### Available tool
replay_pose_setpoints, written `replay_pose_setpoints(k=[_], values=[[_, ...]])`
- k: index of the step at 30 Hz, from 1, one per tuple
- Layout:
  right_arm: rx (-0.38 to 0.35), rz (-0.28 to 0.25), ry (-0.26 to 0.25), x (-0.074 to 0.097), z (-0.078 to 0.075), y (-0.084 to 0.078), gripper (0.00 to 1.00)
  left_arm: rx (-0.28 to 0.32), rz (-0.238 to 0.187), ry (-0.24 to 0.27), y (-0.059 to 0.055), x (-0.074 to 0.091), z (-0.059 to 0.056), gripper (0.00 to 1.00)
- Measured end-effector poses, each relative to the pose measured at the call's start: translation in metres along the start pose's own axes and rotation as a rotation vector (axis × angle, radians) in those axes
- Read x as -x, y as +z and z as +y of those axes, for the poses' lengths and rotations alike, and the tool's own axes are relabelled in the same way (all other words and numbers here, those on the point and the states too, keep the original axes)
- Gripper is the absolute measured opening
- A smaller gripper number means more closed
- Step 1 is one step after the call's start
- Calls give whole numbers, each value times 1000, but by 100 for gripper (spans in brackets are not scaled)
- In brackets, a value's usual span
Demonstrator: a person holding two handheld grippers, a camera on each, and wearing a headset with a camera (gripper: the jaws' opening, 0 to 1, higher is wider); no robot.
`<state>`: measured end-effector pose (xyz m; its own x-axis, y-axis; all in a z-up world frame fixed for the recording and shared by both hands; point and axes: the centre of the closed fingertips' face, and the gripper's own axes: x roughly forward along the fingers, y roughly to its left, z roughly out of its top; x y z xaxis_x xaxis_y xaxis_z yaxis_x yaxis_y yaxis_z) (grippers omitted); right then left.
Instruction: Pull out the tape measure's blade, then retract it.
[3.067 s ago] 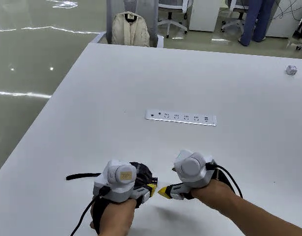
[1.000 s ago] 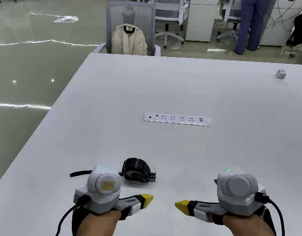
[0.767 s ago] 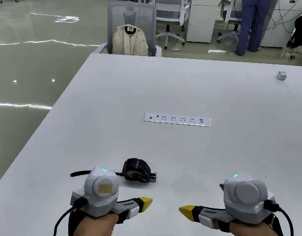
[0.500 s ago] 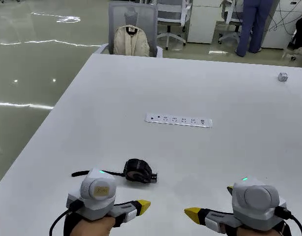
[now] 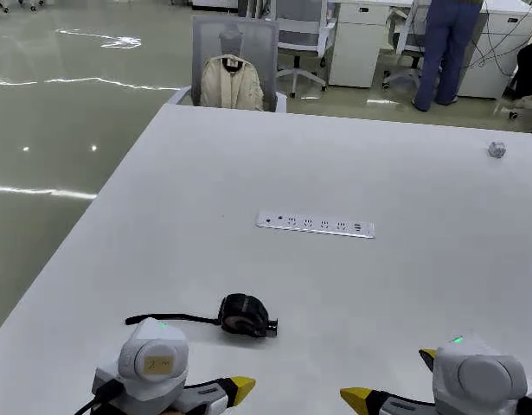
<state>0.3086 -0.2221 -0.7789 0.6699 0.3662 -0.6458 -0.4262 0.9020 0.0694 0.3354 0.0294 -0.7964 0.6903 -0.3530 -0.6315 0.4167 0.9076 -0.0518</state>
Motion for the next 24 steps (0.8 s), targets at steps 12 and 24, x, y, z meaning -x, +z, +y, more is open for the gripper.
replay_pose_setpoints(k=[12, 24], values=[[-7, 12, -38, 15, -7, 3, 87, 5, 1, 6, 4, 13, 16, 100], [-8, 17, -33, 21, -3, 2, 86, 6, -4, 10, 9, 21, 16, 100]])
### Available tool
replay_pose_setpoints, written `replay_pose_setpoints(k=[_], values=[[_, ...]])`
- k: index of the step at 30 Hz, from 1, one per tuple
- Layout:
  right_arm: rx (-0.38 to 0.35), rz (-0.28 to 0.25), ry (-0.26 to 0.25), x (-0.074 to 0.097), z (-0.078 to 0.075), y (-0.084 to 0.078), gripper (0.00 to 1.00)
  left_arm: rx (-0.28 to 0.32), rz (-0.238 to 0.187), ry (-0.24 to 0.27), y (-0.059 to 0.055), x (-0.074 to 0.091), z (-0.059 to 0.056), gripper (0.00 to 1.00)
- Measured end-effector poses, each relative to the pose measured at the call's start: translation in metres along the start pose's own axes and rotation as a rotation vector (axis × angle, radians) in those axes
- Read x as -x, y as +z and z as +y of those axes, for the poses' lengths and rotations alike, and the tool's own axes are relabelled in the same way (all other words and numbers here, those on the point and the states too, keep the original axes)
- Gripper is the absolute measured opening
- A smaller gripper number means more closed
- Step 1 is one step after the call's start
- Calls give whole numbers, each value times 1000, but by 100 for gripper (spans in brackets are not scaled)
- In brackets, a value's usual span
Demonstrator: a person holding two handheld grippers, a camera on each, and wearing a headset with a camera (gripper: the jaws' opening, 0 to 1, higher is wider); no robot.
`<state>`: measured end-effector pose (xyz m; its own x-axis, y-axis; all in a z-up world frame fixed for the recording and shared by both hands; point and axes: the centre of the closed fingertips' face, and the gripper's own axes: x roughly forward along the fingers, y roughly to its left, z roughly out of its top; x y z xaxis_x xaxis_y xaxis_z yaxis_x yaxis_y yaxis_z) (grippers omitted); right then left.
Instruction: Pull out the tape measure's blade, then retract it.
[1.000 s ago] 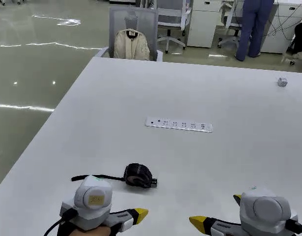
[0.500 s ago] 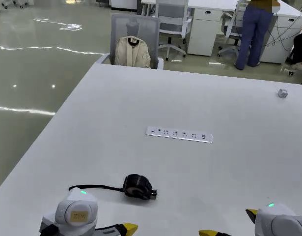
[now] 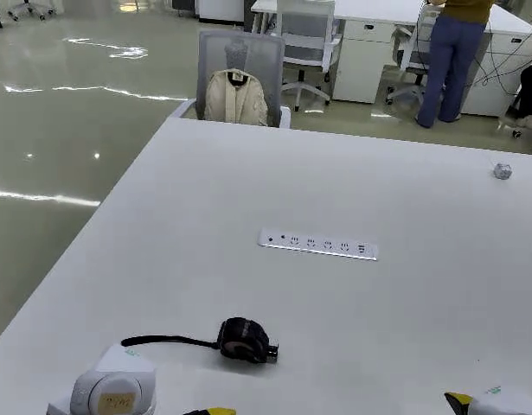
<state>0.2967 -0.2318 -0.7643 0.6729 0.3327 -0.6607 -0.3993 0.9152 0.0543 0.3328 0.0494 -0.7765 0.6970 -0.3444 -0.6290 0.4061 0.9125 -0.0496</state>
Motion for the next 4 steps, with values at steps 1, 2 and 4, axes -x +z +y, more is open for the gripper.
replay_pose_setpoints(k=[1, 2, 4], values=[[-6, -4, 4, 5, 3, 1, 86, -3, -11, -9, 4, 5, -3, 100], [-7, -5, 2, 6, 3, 1, 86, -3, -13, -10, 5, 5, -3, 100], [-6, -8, 0, 8, 3, 1, 86, -8, -15, -9, 6, 7, -4, 100]])
